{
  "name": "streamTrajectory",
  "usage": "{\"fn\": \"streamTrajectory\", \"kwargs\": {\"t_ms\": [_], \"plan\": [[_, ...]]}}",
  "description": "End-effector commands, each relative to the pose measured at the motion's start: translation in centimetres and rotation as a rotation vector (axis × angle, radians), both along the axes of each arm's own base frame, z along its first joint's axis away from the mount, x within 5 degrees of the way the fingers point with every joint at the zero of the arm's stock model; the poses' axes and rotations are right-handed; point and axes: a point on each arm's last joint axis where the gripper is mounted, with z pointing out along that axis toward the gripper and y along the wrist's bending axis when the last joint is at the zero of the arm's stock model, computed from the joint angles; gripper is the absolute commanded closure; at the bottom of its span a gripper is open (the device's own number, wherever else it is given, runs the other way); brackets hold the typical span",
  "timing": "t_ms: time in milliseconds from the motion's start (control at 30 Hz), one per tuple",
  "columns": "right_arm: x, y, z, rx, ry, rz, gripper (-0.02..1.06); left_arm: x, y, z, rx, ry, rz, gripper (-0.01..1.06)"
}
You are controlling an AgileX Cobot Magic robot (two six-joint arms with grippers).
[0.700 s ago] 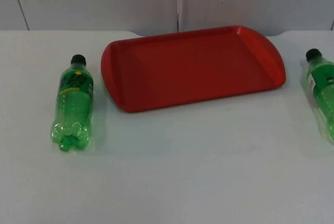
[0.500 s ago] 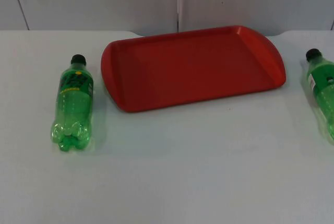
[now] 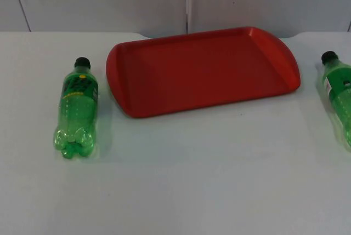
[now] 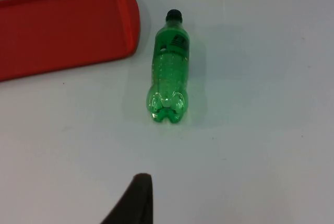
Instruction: Place the bottle upright on the tray.
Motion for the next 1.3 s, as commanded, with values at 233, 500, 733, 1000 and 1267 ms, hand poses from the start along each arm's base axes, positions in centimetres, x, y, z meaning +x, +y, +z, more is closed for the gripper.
{"fn": "streamTrajectory", "kwargs": {"t_ms": [233,500,733,1000,1267], "plan": [[0.0,0.0,0.1,-0.003,-0.012,-0.002,-0.01,0.4,0.1,0.2,0.003,0.008,0.003,0.00],[0.0,0.0,0.1,-0.003,-0.012,-0.002,-0.01,1.9,0.2,0.2,-0.005,0.060,0.002,0.00],[0.0,0.0,0.1,-0.003,-0.012,-0.002,-0.01,4.2,0.4,0.1,-0.009,0.108,0.003,0.00],[0.0,0.0,0.1,-0.003,-0.012,-0.002,-0.01,7.1,0.6,-0.3,-0.013,0.163,0.003,0.00],[0.0,0.0,0.1,-0.003,-0.012,-0.002,-0.01,10.3,0.9,-1.1,-0.018,0.213,0.005,0.00]]}}
